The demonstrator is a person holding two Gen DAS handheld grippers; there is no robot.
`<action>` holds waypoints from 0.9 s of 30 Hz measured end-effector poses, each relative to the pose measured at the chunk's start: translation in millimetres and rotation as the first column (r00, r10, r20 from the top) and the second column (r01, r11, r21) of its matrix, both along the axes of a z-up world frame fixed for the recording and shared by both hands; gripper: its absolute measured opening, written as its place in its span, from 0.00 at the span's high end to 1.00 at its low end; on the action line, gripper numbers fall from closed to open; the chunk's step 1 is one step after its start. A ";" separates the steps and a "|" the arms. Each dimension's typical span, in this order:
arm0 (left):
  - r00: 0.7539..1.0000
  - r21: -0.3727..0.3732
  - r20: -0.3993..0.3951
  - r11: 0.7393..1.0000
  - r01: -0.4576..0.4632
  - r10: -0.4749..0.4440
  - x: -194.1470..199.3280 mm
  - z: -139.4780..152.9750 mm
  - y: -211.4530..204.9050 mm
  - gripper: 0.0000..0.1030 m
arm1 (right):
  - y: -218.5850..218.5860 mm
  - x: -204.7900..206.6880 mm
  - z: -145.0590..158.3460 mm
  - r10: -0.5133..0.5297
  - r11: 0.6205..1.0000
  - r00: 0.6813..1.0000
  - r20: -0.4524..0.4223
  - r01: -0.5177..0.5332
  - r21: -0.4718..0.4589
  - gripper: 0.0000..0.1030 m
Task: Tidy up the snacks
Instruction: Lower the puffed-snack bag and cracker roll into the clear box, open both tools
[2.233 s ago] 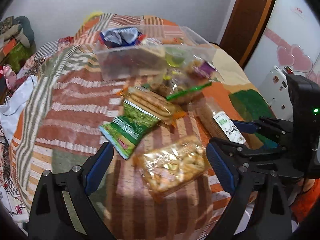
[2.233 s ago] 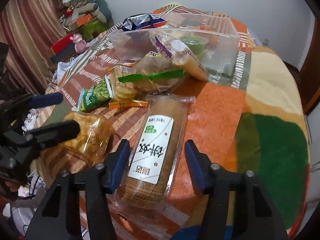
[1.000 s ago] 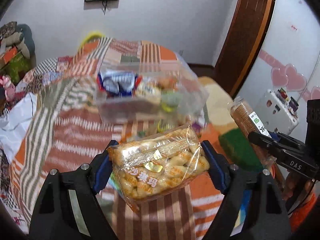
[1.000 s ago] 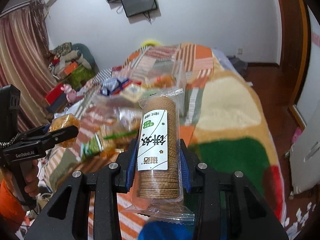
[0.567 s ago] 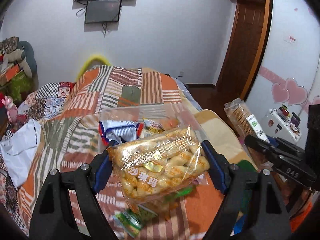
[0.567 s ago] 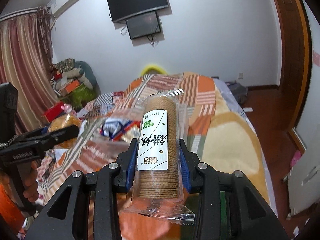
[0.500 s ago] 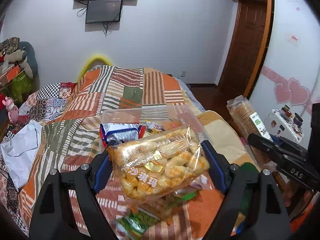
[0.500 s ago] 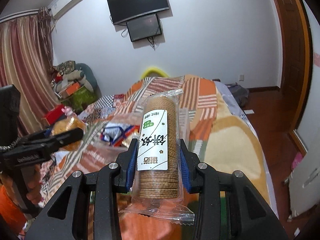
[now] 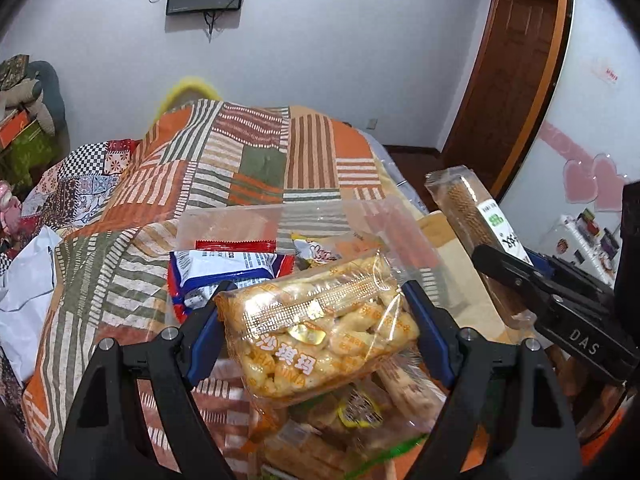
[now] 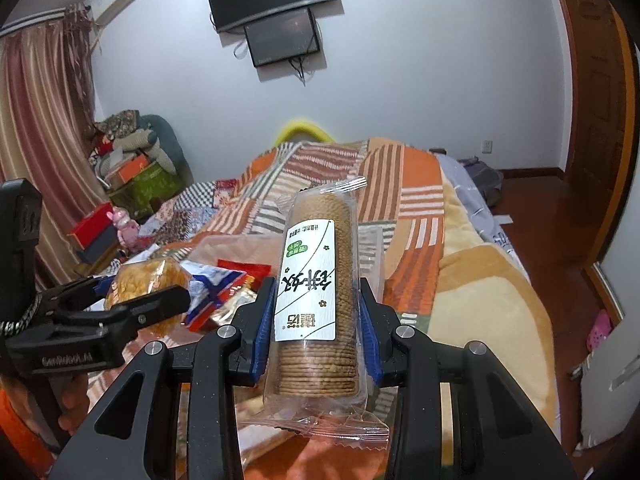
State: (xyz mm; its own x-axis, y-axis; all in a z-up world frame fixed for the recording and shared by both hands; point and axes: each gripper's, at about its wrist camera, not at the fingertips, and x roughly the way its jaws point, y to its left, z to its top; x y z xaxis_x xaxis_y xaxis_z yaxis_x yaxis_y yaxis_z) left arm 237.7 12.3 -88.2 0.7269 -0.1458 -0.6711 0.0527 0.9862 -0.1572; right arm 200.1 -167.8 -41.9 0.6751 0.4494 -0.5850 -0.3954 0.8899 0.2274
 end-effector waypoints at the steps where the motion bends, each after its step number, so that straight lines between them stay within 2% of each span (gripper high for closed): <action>1: 1.000 0.006 -0.006 1.000 -0.002 0.002 3.0 -3.0 -0.5 0.20 | 1.4 3.9 -2.1 0.002 1.000 1.000 -0.009 -0.002 -0.003 0.67; 8: 0.999 0.000 -0.049 1.000 -0.006 0.006 23.2 -23.8 -4.3 0.20 | 18.2 22.2 -24.0 0.032 0.999 0.997 -0.073 -0.034 -0.032 0.67; 15: 0.999 0.071 -0.037 0.997 -0.007 0.010 33.8 -26.8 -14.7 0.20 | 23.3 38.1 -34.7 0.029 0.998 0.994 -0.102 -0.035 -0.060 0.67; 19: 0.999 0.088 -0.033 0.996 -0.021 0.024 39.1 -27.6 -16.7 0.18 | 19.7 40.8 -30.1 0.026 0.998 0.994 -0.102 -0.031 -0.056 0.66; 23: 0.999 0.061 -0.046 0.998 -0.020 0.023 42.4 -24.1 -15.9 0.12 | 15.4 37.3 -24.5 0.027 0.998 0.995 -0.098 -0.033 -0.060 0.66; 27: 0.999 0.045 -0.048 0.999 -0.010 0.012 37.6 -20.2 -13.5 0.12 | 8.7 27.6 -19.4 0.036 0.998 0.995 -0.098 -0.040 -0.048 0.65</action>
State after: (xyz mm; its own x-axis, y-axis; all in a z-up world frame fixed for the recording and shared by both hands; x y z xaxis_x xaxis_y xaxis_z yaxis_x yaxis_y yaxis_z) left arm 275.3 -1.2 -108.3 0.6950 -0.1067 -0.7110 0.0348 0.9928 -0.1150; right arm 227.6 -159.1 -61.4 0.5974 0.4422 -0.6690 -0.4075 0.8859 0.2216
